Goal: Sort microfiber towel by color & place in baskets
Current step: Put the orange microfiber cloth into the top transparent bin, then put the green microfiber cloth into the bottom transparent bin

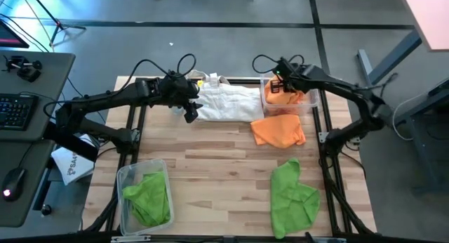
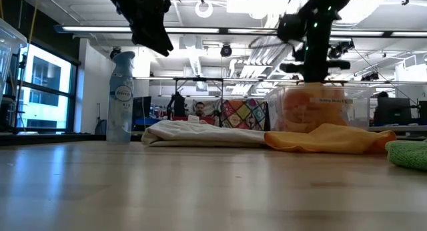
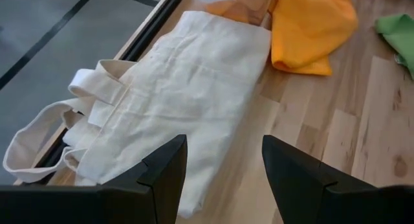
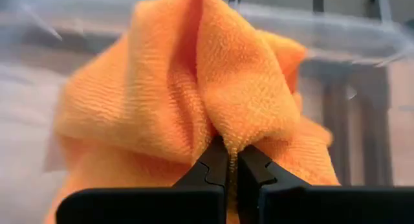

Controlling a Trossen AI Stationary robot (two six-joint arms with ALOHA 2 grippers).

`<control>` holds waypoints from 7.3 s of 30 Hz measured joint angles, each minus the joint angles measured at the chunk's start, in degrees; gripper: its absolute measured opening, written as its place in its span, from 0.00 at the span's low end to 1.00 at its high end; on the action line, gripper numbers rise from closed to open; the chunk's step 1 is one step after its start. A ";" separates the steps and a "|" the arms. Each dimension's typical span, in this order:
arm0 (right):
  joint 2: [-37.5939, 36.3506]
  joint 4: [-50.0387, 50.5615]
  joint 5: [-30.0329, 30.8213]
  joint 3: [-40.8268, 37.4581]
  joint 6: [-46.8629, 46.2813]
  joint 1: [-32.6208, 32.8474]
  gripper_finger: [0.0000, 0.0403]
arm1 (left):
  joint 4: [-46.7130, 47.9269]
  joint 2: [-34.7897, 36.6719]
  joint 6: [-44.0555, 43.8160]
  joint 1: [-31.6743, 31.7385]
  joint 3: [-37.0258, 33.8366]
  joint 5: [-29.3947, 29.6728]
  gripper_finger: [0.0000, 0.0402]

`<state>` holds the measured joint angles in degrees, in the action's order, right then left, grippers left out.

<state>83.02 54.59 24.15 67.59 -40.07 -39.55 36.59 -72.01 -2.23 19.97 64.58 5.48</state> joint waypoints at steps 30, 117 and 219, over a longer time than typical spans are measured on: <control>12.42 -4.91 -16.97 -0.17 6.64 -9.16 0.12 | 0.22 0.01 0.55 0.00 0.00 -0.05 0.47; -2.64 -22.87 -17.97 -35.24 -58.97 73.08 0.30 | -3.88 -0.42 -26.22 -25.40 0.02 11.84 0.47; -2.00 4.84 2.31 13.14 13.04 48.19 0.27 | 29.51 -8.57 -23.78 -36.63 40.91 11.58 0.00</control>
<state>81.01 59.42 26.46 80.73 -27.03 8.64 66.09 -80.58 -26.01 -16.66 105.49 17.07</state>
